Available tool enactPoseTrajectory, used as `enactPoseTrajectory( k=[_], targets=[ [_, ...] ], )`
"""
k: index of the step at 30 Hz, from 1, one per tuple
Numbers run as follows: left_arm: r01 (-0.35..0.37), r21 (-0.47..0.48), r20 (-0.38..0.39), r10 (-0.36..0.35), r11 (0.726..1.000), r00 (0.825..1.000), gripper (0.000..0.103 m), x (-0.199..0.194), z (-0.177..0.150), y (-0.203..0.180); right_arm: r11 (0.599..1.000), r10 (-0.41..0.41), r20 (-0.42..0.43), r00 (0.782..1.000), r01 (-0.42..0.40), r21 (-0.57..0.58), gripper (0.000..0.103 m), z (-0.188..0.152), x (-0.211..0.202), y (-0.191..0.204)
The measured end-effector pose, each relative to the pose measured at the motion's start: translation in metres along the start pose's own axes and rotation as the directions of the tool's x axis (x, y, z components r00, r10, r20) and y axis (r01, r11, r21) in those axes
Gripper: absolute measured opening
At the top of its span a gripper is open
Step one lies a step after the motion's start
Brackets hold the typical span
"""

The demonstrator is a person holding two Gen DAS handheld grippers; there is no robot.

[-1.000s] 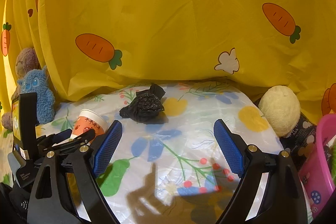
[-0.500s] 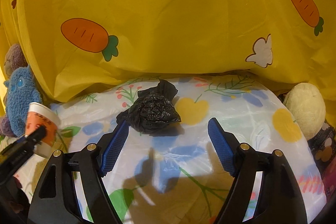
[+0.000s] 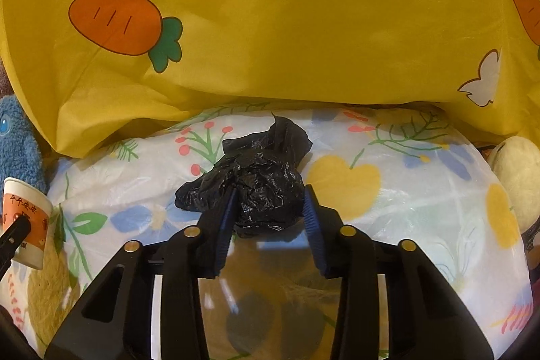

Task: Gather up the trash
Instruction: 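Grasp the white-and-orange paper cup with the left tool while the right tool grasps the black bag, then carry the paper cup and black bag over the pink bucket and open both tools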

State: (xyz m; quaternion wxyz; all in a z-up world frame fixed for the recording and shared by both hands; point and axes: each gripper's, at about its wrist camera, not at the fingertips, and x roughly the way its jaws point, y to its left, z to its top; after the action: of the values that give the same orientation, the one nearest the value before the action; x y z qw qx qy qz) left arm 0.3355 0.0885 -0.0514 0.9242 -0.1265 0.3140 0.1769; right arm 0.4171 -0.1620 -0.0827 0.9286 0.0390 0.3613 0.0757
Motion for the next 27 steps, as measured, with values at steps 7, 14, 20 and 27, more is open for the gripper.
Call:
enactPoseTrajectory(
  k=[7,14,20,27],
  targets=[
    [0.025,0.017,-0.011,-0.025,1.000,1.000,0.052,0.001,-0.003,-0.007,1.000,0.009,0.003,1.000,-0.009,-0.016,0.008,-0.006,-0.009,0.001],
    [0.084,0.075,-0.026,-0.082,0.994,0.996,0.052,-0.004,-0.012,-0.023,1.000,-0.006,0.083,0.997,0.006,-0.001,0.007,-0.024,-0.072,-0.023],
    [0.228,0.170,-0.038,-0.224,0.959,0.974,0.052,-0.032,-0.027,-0.061,0.997,-0.069,0.143,0.987,0.074,-0.031,0.007,-0.051,-0.139,-0.043],
    [0.399,0.288,-0.051,-0.402,0.870,0.914,0.052,-0.095,-0.052,-0.114,0.991,-0.123,0.204,0.971,0.132,-0.032,0.007,-0.081,-0.196,-0.059]
  ],
)
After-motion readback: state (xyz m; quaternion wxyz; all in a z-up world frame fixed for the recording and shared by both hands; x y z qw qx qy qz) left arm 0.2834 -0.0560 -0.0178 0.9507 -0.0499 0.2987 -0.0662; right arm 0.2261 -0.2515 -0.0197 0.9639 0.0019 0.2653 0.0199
